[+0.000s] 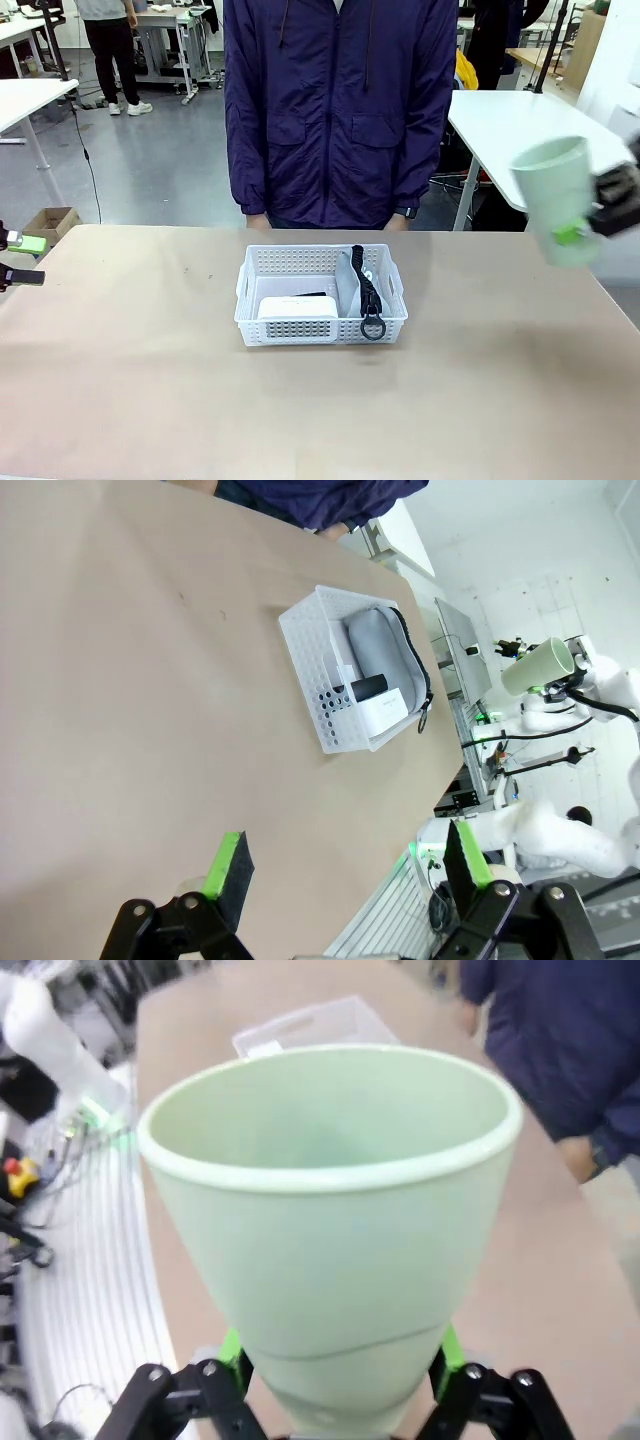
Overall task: Efficiently arrange items inside the basket to fit them all.
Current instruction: Pick up the Reusable plastic cup and place it inside the Organizing basket.
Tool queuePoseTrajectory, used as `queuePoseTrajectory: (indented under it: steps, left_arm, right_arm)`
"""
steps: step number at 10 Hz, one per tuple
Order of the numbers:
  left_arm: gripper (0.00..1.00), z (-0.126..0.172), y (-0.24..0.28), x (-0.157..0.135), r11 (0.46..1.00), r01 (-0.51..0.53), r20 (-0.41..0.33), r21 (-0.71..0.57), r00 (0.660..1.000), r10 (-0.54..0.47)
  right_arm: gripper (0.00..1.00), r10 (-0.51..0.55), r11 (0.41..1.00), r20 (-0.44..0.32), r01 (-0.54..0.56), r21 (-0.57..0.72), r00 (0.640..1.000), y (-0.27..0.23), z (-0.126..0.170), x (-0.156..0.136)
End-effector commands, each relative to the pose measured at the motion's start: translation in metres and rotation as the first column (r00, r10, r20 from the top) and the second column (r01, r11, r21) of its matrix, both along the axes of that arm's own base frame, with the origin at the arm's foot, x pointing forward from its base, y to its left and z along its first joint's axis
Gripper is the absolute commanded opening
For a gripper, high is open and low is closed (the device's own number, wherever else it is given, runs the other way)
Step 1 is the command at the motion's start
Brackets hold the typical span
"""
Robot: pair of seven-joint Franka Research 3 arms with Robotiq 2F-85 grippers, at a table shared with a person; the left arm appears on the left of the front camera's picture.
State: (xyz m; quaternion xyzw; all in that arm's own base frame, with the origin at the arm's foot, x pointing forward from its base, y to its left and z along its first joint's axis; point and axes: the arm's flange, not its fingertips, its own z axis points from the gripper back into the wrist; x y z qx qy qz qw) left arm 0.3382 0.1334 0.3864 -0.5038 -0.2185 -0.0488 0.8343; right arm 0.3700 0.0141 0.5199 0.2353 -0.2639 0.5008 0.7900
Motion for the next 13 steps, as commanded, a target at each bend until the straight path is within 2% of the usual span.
queuePoseTrajectory:
  steps: [1, 2, 3, 5, 6, 7, 8, 9, 10, 11, 13]
  left_arm:
    - [1.0, 0.0, -0.002, -0.006, 1.0, 0.002, -0.004, 0.004, 1.0, -0.002]
    - [1.0, 0.0, -0.002, -0.006, 1.0, 0.002, -0.004, 0.004, 1.0, -0.002]
    - [1.0, 0.0, -0.002, -0.006, 1.0, 0.002, -0.004, 0.004, 1.0, -0.002]
    - [1.0, 0.0, -0.002, -0.006, 1.0, 0.002, -0.004, 0.004, 1.0, -0.002]
    - [1.0, 0.0, -0.002, -0.006, 1.0, 0.002, -0.004, 0.004, 1.0, -0.002]
    - [1.0, 0.0, -0.002, -0.006, 1.0, 0.002, -0.004, 0.004, 1.0, -0.002]
    - [1.0, 0.0, -0.002, -0.006, 1.0, 0.002, -0.004, 0.004, 1.0, -0.002]
    - [1.0, 0.0, -0.002, -0.006, 1.0, 0.002, -0.004, 0.004, 1.0, -0.002]
    - [1.0, 0.0, -0.002, -0.006, 1.0, 0.002, -0.004, 0.004, 1.0, -0.002]
    - [1.0, 0.0, -0.002, -0.006, 1.0, 0.002, -0.004, 0.004, 1.0, -0.002]
    - [1.0, 0.0, -0.002, -0.006, 1.0, 0.002, -0.004, 0.004, 1.0, -0.002]
  right_arm:
    - [0.82, 0.086, 0.987, -0.109, -0.1, -0.13, 0.99, 0.059, 0.015, 0.046]
    - [0.82, 0.07, 0.978, -0.123, -0.092, -0.187, 0.99, 0.098, 0.018, 0.063]
    - [0.82, 0.04, 0.97, -0.102, -0.063, -0.236, 0.994, 0.137, 0.023, 0.076]
    - [0.82, 0.125, 0.934, -0.063, -0.139, -0.329, 0.99, 0.226, 0.027, 0.089]
    - [0.82, 0.134, 0.904, 0.0, -0.122, -0.41, 0.991, 0.26, 0.02, 0.096]
    - [0.82, 0.21, 0.877, 0.049, -0.166, -0.451, 0.976, 0.283, 0.013, 0.102]
    - [0.82, 0.256, 0.838, 0.05, -0.196, -0.509, 0.965, 0.302, 0.004, 0.105]
    - [0.82, 0.297, 0.83, 0.041, -0.237, -0.505, 0.954, 0.31, -0.006, 0.104]
    - [0.82, 0.298, 0.828, 0.057, -0.228, -0.513, 0.953, 0.297, -0.001, 0.101]
    - [0.82, 0.304, 0.838, 0.026, -0.254, -0.482, 0.952, 0.31, -0.006, 0.095]
    - [0.82, 0.316, 0.823, 0.024, -0.262, -0.505, 0.948, 0.311, -0.013, 0.1]
